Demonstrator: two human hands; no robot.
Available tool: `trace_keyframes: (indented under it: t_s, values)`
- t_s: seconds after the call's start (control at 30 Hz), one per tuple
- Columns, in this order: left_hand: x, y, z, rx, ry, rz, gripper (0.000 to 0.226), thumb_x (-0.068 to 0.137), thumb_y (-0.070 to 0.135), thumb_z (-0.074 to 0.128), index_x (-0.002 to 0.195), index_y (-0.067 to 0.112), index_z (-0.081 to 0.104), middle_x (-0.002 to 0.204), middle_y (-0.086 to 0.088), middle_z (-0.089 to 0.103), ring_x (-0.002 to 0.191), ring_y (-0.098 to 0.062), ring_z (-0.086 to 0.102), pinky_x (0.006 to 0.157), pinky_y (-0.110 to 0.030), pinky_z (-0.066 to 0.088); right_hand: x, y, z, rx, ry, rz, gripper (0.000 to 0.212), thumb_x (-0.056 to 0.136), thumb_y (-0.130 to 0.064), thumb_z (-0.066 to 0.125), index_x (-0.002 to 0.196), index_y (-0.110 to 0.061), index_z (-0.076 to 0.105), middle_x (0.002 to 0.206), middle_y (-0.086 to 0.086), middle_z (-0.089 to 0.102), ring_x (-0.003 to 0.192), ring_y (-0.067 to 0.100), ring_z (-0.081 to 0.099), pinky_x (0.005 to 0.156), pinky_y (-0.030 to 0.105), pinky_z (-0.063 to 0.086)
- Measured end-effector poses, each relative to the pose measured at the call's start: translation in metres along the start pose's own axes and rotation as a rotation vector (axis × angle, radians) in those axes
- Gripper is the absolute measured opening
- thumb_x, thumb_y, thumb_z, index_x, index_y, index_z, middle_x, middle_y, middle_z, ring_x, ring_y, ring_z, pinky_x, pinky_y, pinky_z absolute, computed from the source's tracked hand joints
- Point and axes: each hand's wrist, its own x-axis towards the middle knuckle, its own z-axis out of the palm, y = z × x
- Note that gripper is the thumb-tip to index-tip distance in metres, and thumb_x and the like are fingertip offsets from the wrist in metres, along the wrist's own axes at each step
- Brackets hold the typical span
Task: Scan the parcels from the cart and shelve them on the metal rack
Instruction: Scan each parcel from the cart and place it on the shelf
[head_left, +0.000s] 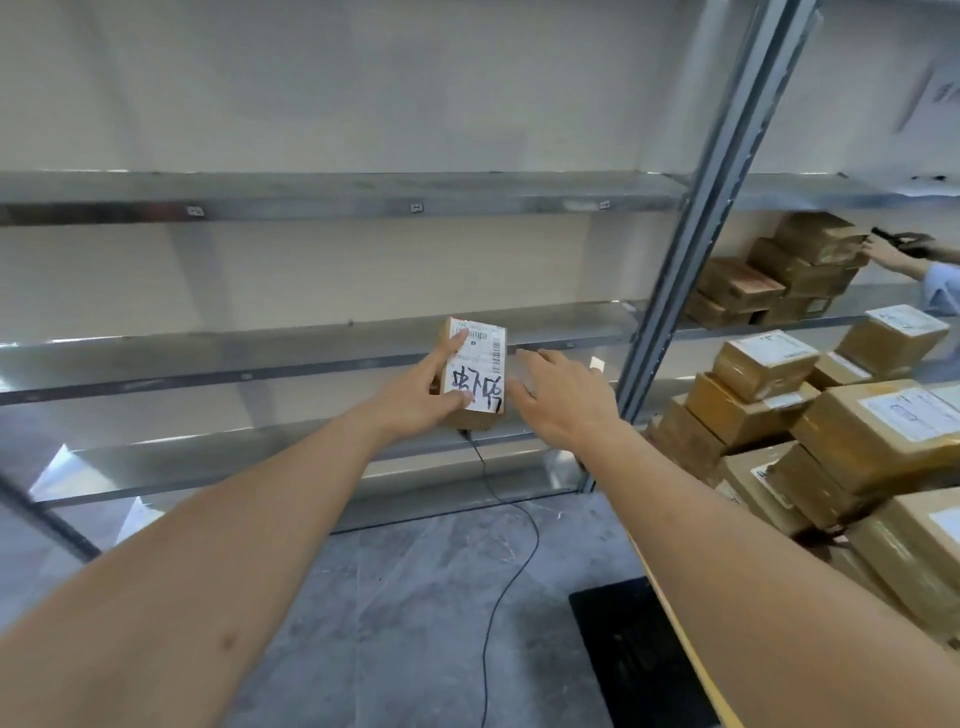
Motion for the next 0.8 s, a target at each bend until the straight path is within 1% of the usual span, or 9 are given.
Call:
trace_keyframes:
  t_s: [0.1,0.27,0.4,0.57,0.63,0.7,0.73,0.77,0.8]
  values:
    - [0.009,-0.039,-0.029,-0.004,0.014,-0.040,0.082,0.104,0.021,0.065,0.162,0.052,0.017,0.141,0.012,0.060,0.120,-0.010,0.058,0.107,-0.031,0.042,0.029,-0.024,0.021,-0.030,-0.059,0.003,0.055,0.108,-0.048,0.031,0.156,-0.024,0.044,0.157,0.006,0.049,0.134,0.034,0.054,0.107,0.048,0.038]
    - [0.031,-0.093,-0.068,-0.003,0.014,-0.075,0.081,0.105,0.021,0.064,0.164,0.047,0.016,0.140,0.014,0.057,0.124,-0.014,0.056,0.105,-0.025,0.036,0.073,-0.060,0.059,-0.061,-0.123,-0.003,0.051,0.108,-0.048,0.031,0.148,-0.022,0.050,0.146,0.008,0.057,0.126,0.034,0.058,0.102,0.045,0.039]
    - [0.051,-0.135,-0.088,-0.006,0.023,-0.118,0.082,0.103,0.024,0.067,0.162,0.053,0.018,0.140,0.018,0.055,0.128,-0.014,0.054,0.109,-0.028,0.036,0.107,-0.073,0.091,-0.058,-0.159,0.008,0.052,0.108,-0.052,0.029,0.143,-0.022,0.054,0.138,0.006,0.061,0.123,0.035,0.059,0.102,0.047,0.039]
    - [0.083,-0.174,-0.090,-0.032,0.016,-0.152,0.089,0.102,0.021,0.069,0.165,0.049,0.013,0.149,0.013,0.052,0.128,-0.012,0.054,0.104,-0.024,0.038,0.151,-0.072,0.130,-0.063,-0.211,0.008,0.049,0.109,-0.052,0.031,0.135,-0.020,0.057,0.135,0.007,0.061,0.122,0.034,0.059,0.098,0.047,0.040]
    - [0.101,-0.189,-0.087,-0.024,0.010,-0.165,0.090,0.103,0.022,0.068,0.166,0.047,0.009,0.163,0.013,0.039,0.132,-0.006,0.049,0.099,-0.011,0.037,0.171,-0.067,0.148,-0.074,-0.250,0.000,0.049,0.109,-0.052,0.031,0.135,-0.018,0.056,0.135,0.008,0.061,0.122,0.034,0.059,0.097,0.047,0.041]
    - [0.121,-0.206,-0.083,-0.022,0.006,-0.180,0.092,0.103,0.020,0.068,0.167,0.045,0.006,0.171,0.014,0.026,0.133,0.005,0.041,0.089,0.004,0.032,0.192,-0.058,0.168,-0.067,-0.283,-0.008,0.050,0.109,-0.052,0.031,0.136,-0.018,0.056,0.135,0.009,0.060,0.122,0.034,0.058,0.097,0.046,0.041]
    - [0.132,-0.215,-0.080,-0.022,0.004,-0.192,0.092,0.103,0.020,0.068,0.167,0.044,0.006,0.171,0.014,0.026,0.131,0.010,0.040,0.088,0.006,0.030,0.202,-0.053,0.178,-0.059,-0.292,-0.010,0.051,0.109,-0.052,0.031,0.137,-0.018,0.056,0.136,0.008,0.060,0.122,0.034,0.058,0.098,0.046,0.041]
    - [0.143,-0.223,-0.077,-0.023,0.000,-0.209,0.093,0.102,0.019,0.068,0.166,0.045,0.007,0.169,0.014,0.030,0.129,0.011,0.042,0.091,0.004,0.031,0.213,-0.047,0.189,-0.050,-0.300,-0.011,0.051,0.108,-0.052,0.031,0.138,-0.019,0.056,0.137,0.008,0.060,0.122,0.034,0.058,0.098,0.046,0.041]
    - [0.153,-0.232,-0.073,-0.029,-0.004,-0.230,0.093,0.102,0.020,0.069,0.166,0.047,0.008,0.166,0.014,0.036,0.129,0.007,0.046,0.099,-0.002,0.034,0.225,-0.041,0.200,-0.045,-0.311,-0.015,0.051,0.108,-0.052,0.031,0.138,-0.019,0.056,0.137,0.008,0.060,0.122,0.034,0.058,0.099,0.046,0.041]
